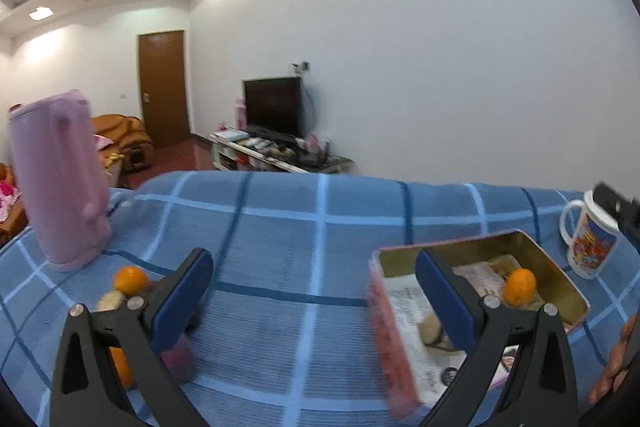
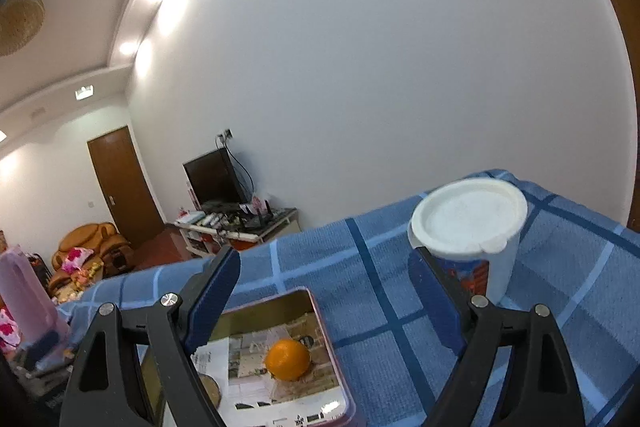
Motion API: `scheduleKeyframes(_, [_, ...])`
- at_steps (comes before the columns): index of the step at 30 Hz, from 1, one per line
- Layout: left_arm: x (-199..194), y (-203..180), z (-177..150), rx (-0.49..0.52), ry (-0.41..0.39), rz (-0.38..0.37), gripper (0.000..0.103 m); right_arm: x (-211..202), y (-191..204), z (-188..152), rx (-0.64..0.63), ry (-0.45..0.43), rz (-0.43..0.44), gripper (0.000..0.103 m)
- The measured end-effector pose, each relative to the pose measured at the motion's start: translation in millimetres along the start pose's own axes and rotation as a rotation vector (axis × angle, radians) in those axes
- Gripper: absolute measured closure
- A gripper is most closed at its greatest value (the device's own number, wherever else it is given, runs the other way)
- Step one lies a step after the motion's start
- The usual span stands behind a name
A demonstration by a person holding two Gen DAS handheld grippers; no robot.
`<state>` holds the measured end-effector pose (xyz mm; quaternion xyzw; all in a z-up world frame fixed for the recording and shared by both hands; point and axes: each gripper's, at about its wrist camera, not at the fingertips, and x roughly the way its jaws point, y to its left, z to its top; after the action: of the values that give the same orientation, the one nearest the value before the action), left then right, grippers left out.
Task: Organize fruits
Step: 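Lower both tools into the tin and open them, releasing orange and taro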
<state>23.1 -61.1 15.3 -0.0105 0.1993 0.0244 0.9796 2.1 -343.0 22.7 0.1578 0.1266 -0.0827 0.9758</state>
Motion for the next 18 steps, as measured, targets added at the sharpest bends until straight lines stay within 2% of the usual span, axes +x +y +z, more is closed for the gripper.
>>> scheduleKeyframes(4, [-1,10,-7,0.002,0.009,0.012,0.0,-2,8,-6,-0.024,0.002,0.004,0.016])
scheduleKeyframes(7, [1,4,-14,0.055,0.025,0.027,0.0,-3,20,-12,-0.072,0.014,0.005,0.016])
scheduleKeyframes(13, [-7,-5,-15,0.114,-0.011,0.01,0.0,-7,35,-22,-0.126,0.034,0.005,0.016])
scheduleKeyframes(18, [-12,-6,-16,0.111,-0.007,-0.01,0.0,-19,35,-27,-0.115,0.034,-0.009,0.016])
